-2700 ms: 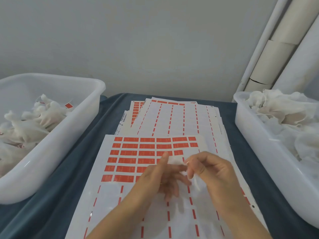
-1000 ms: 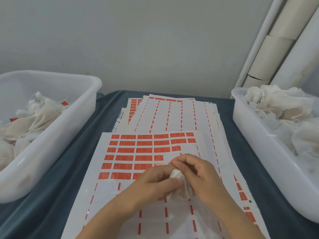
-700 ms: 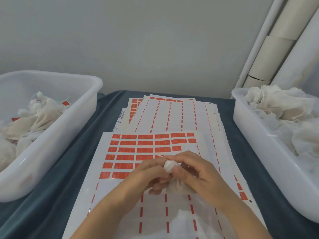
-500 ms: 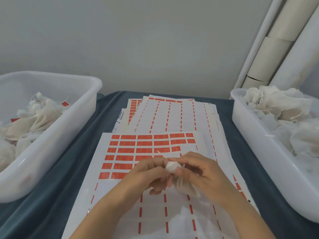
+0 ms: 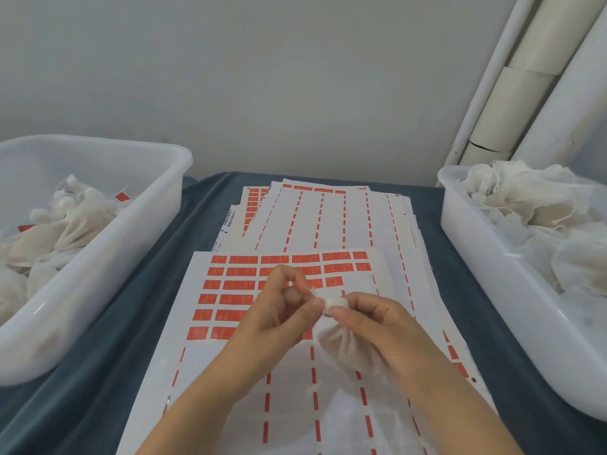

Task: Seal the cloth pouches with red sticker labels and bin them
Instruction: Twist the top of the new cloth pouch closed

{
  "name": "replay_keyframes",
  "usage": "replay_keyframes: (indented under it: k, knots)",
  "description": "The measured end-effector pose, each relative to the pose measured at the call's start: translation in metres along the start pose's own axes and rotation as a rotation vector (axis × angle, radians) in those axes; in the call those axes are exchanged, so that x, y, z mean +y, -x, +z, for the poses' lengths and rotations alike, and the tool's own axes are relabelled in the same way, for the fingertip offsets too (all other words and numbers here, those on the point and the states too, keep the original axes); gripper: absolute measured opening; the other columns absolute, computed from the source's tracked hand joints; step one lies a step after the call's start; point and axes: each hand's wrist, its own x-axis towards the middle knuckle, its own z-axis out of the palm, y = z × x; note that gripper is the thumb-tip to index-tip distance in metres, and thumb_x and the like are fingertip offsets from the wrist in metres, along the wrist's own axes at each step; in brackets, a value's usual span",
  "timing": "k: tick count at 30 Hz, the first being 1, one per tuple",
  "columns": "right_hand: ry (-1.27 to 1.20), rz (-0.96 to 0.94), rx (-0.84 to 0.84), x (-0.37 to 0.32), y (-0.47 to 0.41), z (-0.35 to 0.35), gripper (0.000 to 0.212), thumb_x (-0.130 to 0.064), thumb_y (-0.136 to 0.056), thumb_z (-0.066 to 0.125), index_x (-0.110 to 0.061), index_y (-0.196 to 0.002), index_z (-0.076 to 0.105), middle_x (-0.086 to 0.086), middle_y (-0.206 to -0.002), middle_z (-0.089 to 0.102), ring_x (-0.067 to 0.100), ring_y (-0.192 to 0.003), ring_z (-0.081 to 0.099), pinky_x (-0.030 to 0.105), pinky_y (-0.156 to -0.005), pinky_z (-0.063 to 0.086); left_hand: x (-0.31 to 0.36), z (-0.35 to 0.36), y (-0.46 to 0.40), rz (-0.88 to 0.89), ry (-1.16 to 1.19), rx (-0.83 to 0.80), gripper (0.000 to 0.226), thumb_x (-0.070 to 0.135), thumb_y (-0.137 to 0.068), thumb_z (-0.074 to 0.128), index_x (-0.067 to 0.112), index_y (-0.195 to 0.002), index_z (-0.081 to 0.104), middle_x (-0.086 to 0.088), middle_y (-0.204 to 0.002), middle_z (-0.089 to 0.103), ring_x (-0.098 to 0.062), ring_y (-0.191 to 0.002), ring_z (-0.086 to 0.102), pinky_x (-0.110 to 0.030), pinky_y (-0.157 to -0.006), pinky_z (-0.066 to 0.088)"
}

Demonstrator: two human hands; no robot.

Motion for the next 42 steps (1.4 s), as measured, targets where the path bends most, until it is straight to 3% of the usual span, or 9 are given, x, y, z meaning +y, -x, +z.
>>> replay_keyframes:
  k: [8, 13, 16, 19, 23, 28, 32, 39, 42]
  knots:
    - [-0.453, 0.191, -0.123, 0.001, 0.006, 0.002, 0.05, -0.027, -0.069, 0.07, -0.01, -0.115, 0.058, -0.002, -0.082, 0.067, 0.009, -0.069, 0.064, 0.024, -0.068, 0.049, 0.006, 0.004, 0.002, -0.039, 0.151, -0.02, 0.027, 0.031, -0.076, 0.057, 0.017, -0.095, 0.045, 0.005, -0.06, 0.058, -0.002, -0.056, 0.053, -0.011, -0.053, 0.043]
    - [-0.484, 0.156, -0.136, 0.001, 0.003, 0.002, 0.029, -0.034, -0.07, 0.066, -0.014, -0.091, 0.069, 0.002, -0.085, 0.063, 0.01, -0.076, 0.061, 0.025, -0.071, 0.049, 0.004, 0.002, -0.001, -0.139, 0.237, -0.011, 0.035, 0.027, -0.072, 0.063, 0.018, -0.103, 0.049, -0.001, -0.075, 0.067, -0.012, -0.063, 0.057, -0.015, -0.05, 0.043]
    - [-0.45, 0.149, -0.098, 0.002, 0.001, 0.0, 0.039, -0.037, -0.075, 0.062, -0.008, -0.101, 0.068, 0.009, -0.098, 0.061, 0.019, -0.091, 0.058, 0.034, -0.086, 0.048, 0.0, 0.006, -0.002, -0.135, 0.221, 0.011, 0.037, 0.031, -0.072, 0.07, 0.033, -0.105, 0.054, 0.005, -0.084, 0.066, -0.011, -0.07, 0.06, -0.016, -0.056, 0.046]
    - [-0.411, 0.139, -0.086, 0.0, 0.0, 0.001, 0.038, -0.037, -0.08, 0.056, -0.009, -0.103, 0.067, 0.008, -0.104, 0.067, 0.021, -0.098, 0.063, 0.031, -0.085, 0.051, -0.004, 0.013, -0.003, -0.084, 0.073, 0.046, 0.042, 0.038, -0.068, 0.068, 0.052, -0.104, 0.05, 0.019, -0.088, 0.06, -0.001, -0.081, 0.059, -0.019, -0.064, 0.05]
    - [-0.352, 0.131, 0.008, 0.001, 0.0, 0.004, 0.027, -0.042, -0.075, 0.057, -0.021, -0.086, 0.071, -0.003, -0.087, 0.068, 0.017, -0.091, 0.063, 0.027, -0.081, 0.052, -0.001, 0.014, -0.001, -0.044, -0.091, 0.147, 0.047, 0.062, -0.061, 0.06, 0.066, -0.102, 0.039, 0.036, -0.099, 0.047, 0.011, -0.092, 0.052, -0.002, -0.066, 0.044]
    - [-0.129, 0.038, 0.12, 0.003, -0.001, 0.008, 0.037, -0.049, -0.07, 0.056, -0.02, -0.091, 0.068, -0.005, -0.092, 0.07, 0.012, -0.091, 0.065, 0.023, -0.08, 0.054, -0.003, 0.016, 0.003, 0.082, -0.289, 0.15, 0.025, 0.07, -0.073, 0.051, 0.045, -0.079, 0.054, 0.018, -0.079, 0.061, -0.001, -0.073, 0.058, -0.01, -0.063, 0.047]
    - [0.043, -0.099, 0.157, 0.004, -0.001, 0.011, 0.031, -0.047, -0.073, 0.051, -0.022, -0.088, 0.063, -0.021, -0.084, 0.066, -0.008, -0.087, 0.06, 0.002, -0.064, 0.045, -0.008, 0.02, 0.003, 0.055, -0.381, 0.147, 0.023, 0.055, -0.073, 0.049, 0.036, -0.065, 0.058, 0.022, -0.067, 0.06, 0.002, -0.067, 0.056, -0.008, -0.06, 0.044]
    - [-0.077, -0.154, -0.02, 0.0, 0.002, 0.008, 0.025, -0.042, -0.075, 0.059, -0.04, -0.1, 0.06, 0.006, -0.091, 0.066, 0.014, -0.076, 0.065, 0.012, -0.065, 0.051, 0.005, 0.001, 0.0, -0.161, 0.238, 0.182, 0.023, 0.04, -0.069, 0.059, 0.019, -0.065, 0.07, -0.001, -0.057, 0.059, -0.007, -0.051, 0.052, -0.014, -0.051, 0.045]
    - [-0.048, -0.147, -0.056, 0.001, 0.001, 0.009, 0.022, -0.04, -0.076, 0.06, -0.053, -0.093, 0.056, -0.007, -0.067, 0.06, 0.001, -0.063, 0.059, 0.008, -0.064, 0.047, 0.009, -0.01, -0.004, -0.177, 0.504, 0.29, 0.021, 0.03, -0.073, 0.059, 0.015, -0.06, 0.068, -0.001, -0.053, 0.055, -0.008, -0.049, 0.05, -0.016, -0.051, 0.047]
